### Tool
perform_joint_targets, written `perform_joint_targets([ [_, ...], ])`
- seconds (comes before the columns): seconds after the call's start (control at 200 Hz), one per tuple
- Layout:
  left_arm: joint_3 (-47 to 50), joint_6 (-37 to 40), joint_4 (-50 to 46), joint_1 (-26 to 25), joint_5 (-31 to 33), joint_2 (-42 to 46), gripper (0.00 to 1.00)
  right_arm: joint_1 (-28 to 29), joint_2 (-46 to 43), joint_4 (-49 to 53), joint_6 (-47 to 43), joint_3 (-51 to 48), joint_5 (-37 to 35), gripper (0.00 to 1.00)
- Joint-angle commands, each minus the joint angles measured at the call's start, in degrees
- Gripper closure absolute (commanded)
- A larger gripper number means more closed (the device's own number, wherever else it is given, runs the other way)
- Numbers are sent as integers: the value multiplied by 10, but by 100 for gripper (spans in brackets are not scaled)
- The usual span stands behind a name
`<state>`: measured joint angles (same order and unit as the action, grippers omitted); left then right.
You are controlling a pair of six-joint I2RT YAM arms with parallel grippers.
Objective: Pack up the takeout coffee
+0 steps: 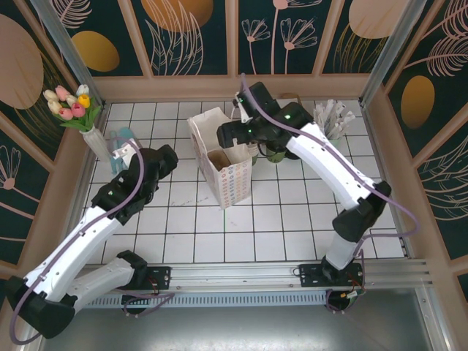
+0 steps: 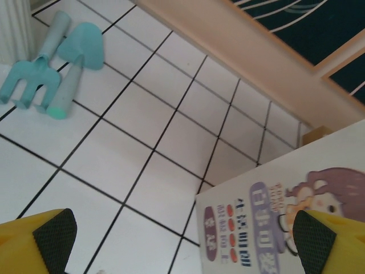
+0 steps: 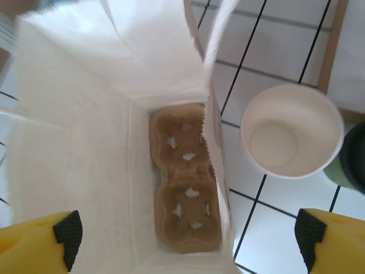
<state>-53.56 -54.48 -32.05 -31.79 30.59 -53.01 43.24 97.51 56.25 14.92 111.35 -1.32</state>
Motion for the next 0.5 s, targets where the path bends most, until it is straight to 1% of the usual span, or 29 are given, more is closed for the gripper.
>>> perform_joint_targets([
  [0.0, 7, -7, 45, 3, 3, 31, 1, 3, -59, -69, -10, -23, -18, 1],
  [0.155, 18, -11, 70, 2, 14, 69, 1, 1, -110, -113, -2, -58, -77, 1],
  [0.21, 23, -11, 83, 3, 14, 81, 1, -4, -145, -152, 9, -92, -100, 1],
  [0.28, 29, -11, 104, 3, 8, 94, 1, -22, -198, -217, 28, -159, -107, 1],
  [0.34, 35, -10, 123, 3, -1, 100, 1, -58, -241, -269, 64, -220, -92, 1],
  [0.41, 39, -7, 139, 3, -10, 102, 1, -123, -279, -299, 117, -277, -43, 1],
  [0.45, 41, -3, 149, 3, -15, 100, 1, -162, -295, -309, 132, -307, -15, 1],
  [0.495, 44, 3, 161, 2, -22, 99, 1, -196, -310, -315, 137, -337, -2, 1],
])
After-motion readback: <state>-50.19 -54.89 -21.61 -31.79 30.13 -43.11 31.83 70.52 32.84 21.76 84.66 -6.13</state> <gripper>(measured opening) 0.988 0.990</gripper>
